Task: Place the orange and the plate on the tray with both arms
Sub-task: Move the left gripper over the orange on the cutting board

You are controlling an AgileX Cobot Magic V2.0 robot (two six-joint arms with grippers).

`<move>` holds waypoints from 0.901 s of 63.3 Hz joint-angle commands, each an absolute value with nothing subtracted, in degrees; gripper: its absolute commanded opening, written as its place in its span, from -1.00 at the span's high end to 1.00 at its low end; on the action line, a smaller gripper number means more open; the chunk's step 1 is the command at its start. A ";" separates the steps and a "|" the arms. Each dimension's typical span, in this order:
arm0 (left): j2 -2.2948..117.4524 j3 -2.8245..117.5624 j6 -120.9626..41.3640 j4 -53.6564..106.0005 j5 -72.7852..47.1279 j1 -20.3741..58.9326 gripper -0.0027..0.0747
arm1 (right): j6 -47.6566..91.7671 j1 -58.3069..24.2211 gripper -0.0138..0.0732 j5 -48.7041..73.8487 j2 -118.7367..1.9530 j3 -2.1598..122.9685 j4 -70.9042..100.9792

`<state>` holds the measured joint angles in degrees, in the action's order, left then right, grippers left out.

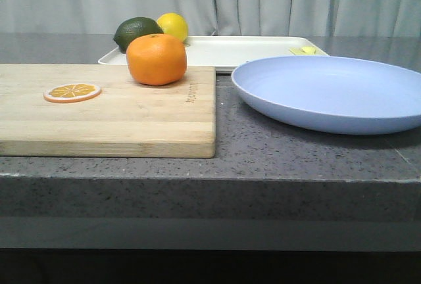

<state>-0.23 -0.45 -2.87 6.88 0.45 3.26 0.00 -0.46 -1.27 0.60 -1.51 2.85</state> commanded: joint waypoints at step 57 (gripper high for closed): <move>30.71 39.69 -2.75 7.26 -23.86 3.08 0.98 | 0.49 -0.41 0.95 26.70 -31.72 36.81 2.19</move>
<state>28.65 37.76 -2.87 6.88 -27.98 3.26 0.33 -0.46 30.36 -29.07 34.76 2.85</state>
